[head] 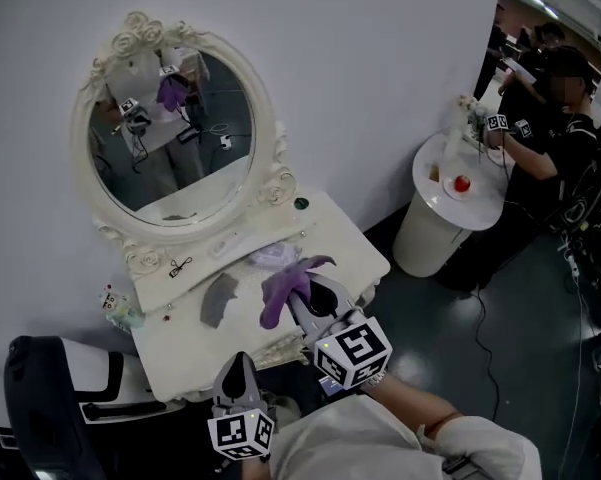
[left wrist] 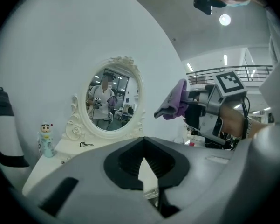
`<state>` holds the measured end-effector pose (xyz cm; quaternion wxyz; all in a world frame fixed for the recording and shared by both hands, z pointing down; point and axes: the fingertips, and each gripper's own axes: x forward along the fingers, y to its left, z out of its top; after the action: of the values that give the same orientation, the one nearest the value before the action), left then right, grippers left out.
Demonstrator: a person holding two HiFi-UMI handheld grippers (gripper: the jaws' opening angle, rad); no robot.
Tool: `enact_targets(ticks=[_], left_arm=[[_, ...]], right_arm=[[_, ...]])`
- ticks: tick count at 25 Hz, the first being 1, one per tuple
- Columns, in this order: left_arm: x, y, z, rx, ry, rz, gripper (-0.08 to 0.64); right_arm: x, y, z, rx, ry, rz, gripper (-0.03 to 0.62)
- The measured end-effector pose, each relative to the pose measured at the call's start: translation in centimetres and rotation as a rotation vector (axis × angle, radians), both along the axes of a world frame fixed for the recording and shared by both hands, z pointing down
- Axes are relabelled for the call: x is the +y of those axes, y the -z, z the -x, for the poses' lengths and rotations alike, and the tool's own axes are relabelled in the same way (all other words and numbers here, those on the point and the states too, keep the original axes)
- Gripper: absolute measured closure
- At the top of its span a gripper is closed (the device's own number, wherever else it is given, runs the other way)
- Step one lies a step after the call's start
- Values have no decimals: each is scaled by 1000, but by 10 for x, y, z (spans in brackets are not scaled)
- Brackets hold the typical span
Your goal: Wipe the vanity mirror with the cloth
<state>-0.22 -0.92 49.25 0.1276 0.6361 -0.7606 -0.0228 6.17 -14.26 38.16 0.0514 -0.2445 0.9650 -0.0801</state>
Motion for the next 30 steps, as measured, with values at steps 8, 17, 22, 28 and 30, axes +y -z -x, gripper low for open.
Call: enact_targets(ticks=[8,17,22,28,30], left_arm=[[41,-6,-54,-97,-116,-19,560],[195,5,-43,-92,-161,-90,560],[258,-37,-20,3,-104,-10,560],[292,-30,-33,-61,-149,-74,560],[301,-20,-42,-84,-144,-100,560]], right_arm=[[61,-41,-88,-9,-161,79,536],[235,-118,-110,57,-242,222,537],[314,-116,-106,102,-218,193,537],[345,-111,-118,144,-189,149,537],[349,-105,-125,136,-178,132,537]])
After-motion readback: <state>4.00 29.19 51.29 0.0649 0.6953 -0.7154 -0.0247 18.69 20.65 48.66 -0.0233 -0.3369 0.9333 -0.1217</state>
